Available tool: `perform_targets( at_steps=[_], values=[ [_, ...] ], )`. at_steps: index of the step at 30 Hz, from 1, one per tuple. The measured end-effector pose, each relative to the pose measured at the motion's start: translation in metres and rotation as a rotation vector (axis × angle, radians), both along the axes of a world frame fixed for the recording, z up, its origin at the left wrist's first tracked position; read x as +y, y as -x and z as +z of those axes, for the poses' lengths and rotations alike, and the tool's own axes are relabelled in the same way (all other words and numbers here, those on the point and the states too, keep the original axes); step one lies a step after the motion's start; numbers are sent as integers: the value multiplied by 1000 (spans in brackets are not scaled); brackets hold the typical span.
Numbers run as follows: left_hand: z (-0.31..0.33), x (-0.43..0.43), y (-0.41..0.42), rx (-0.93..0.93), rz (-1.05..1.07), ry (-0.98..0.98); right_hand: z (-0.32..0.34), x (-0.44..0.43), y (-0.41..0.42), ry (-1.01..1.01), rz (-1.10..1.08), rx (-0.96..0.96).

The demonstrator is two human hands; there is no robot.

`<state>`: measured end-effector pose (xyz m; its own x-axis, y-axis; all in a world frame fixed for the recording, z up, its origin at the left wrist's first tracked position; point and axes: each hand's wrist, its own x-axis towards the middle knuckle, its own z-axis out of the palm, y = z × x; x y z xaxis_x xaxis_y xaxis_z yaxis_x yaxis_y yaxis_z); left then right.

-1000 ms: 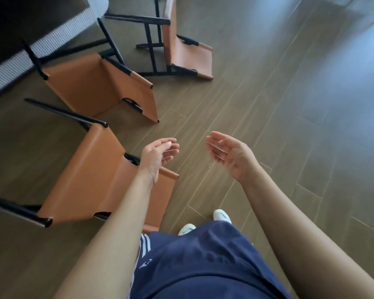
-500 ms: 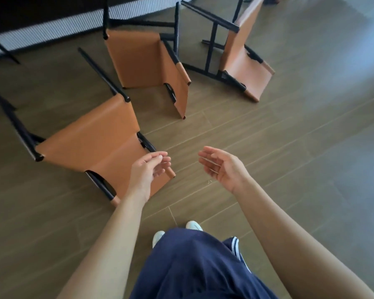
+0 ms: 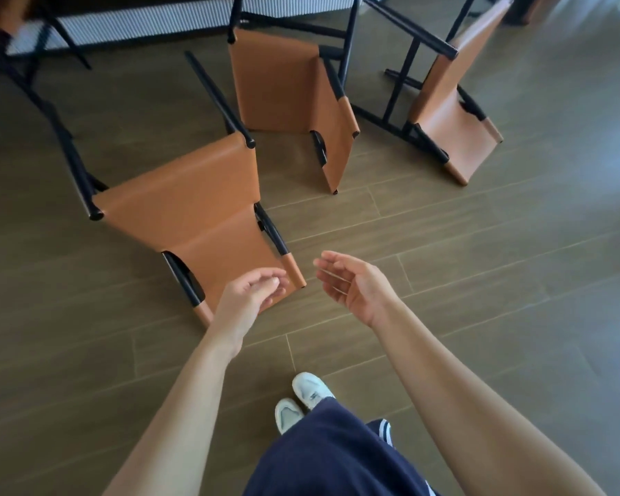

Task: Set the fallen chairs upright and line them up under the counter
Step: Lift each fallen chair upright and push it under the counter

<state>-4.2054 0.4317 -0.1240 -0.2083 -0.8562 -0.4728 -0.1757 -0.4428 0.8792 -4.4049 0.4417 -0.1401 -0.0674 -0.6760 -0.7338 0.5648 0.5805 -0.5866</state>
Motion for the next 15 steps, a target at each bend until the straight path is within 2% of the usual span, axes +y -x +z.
perform_targets(
  at_steps=[3,8,12,15],
  values=[
    [-23,0,0,-63,-49,47,-20,-10,-12,3,67,-14],
    [-87,-21,-2,-28,121,88,-86,-38,-24,23,124,-24],
    [-177,-39,-8,-22,238,57,-174,-58,-36,8,136,-15],
    [-241,-49,-13,-64,202,60,-238,-70,-47,-6,161,-8]
  ],
)
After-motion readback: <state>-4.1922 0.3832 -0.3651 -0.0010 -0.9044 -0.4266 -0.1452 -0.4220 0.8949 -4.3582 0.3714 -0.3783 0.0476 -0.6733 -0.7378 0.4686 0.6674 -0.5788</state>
